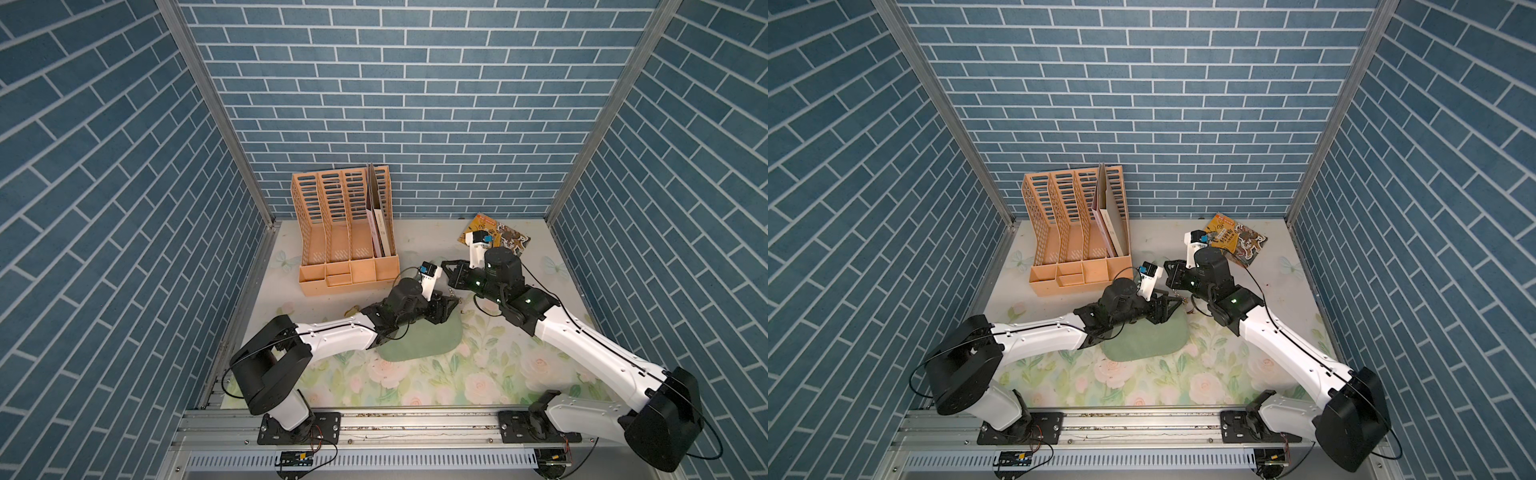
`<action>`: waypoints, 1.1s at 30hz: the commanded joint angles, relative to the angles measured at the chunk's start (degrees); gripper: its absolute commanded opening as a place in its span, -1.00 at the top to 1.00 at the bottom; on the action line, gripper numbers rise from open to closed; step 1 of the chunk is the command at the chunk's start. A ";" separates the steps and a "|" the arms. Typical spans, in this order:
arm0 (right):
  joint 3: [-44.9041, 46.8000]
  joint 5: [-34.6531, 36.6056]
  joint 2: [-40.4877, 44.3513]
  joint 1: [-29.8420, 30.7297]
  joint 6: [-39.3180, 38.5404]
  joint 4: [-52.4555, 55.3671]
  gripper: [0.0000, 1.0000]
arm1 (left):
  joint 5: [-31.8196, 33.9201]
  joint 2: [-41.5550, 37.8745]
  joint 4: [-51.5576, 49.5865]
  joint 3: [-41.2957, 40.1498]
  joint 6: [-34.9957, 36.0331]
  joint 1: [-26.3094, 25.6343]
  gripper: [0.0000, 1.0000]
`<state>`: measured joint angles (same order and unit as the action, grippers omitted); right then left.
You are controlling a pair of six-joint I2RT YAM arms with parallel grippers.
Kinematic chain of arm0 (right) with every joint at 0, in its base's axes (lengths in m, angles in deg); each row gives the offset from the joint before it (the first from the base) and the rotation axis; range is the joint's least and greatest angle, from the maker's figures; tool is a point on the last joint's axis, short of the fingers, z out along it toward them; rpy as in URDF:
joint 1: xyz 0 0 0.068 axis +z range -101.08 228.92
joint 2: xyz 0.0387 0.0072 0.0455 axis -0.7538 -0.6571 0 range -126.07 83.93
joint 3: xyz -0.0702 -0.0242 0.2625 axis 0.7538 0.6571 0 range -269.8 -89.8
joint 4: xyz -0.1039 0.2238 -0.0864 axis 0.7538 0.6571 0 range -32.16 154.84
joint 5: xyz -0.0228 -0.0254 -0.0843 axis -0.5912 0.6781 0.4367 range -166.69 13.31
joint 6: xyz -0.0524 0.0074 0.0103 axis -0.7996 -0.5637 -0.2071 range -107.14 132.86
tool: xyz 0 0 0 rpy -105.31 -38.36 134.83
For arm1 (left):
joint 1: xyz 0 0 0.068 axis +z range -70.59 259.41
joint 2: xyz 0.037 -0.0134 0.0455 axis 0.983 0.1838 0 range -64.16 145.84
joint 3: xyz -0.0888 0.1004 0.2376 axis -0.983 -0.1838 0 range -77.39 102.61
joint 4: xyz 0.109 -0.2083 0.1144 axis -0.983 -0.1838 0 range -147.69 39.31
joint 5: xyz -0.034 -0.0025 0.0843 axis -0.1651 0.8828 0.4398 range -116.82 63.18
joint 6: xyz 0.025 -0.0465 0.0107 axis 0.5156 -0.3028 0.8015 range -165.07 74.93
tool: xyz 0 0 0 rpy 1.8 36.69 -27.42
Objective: Remove the decoration from the bag
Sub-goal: Pick up the bag from the center of the board.
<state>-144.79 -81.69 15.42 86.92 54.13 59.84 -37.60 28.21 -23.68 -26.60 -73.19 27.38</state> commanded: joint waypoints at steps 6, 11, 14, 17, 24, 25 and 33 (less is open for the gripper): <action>1.32 2.46 2.89 0.44 5.63 -4.37 1.00 | 0.06 1.48 3.81 2.74 -1.57 -0.44 -0.18; 1.20 2.44 3.20 0.54 6.71 -5.16 1.00 | -0.39 2.66 4.83 3.65 -2.02 -0.43 -0.13; 0.96 2.61 3.25 0.61 6.91 -5.16 1.00 | -1.28 3.10 4.99 4.12 -2.07 -0.44 -0.04; 0.98 2.62 3.38 0.76 7.18 -5.39 1.00 | -1.97 3.47 4.99 4.44 -2.20 -0.44 0.10; 1.01 1.16 2.80 0.85 6.36 -6.29 1.00 | -4.59 2.33 5.17 4.17 -2.58 -0.37 0.52; 1.03 1.04 2.55 0.89 5.98 -6.32 1.00 | -5.04 1.66 5.33 3.70 -2.62 -0.36 0.56; -0.26 -13.08 1.64 -2.42 -1.97 -6.60 0.55 | -8.88 -2.20 1.97 2.14 -2.47 1.21 0.89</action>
<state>-143.96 -86.67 16.97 86.13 56.82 55.80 -43.99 27.78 -20.41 -23.74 -76.14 27.79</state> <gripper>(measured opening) 0.185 0.122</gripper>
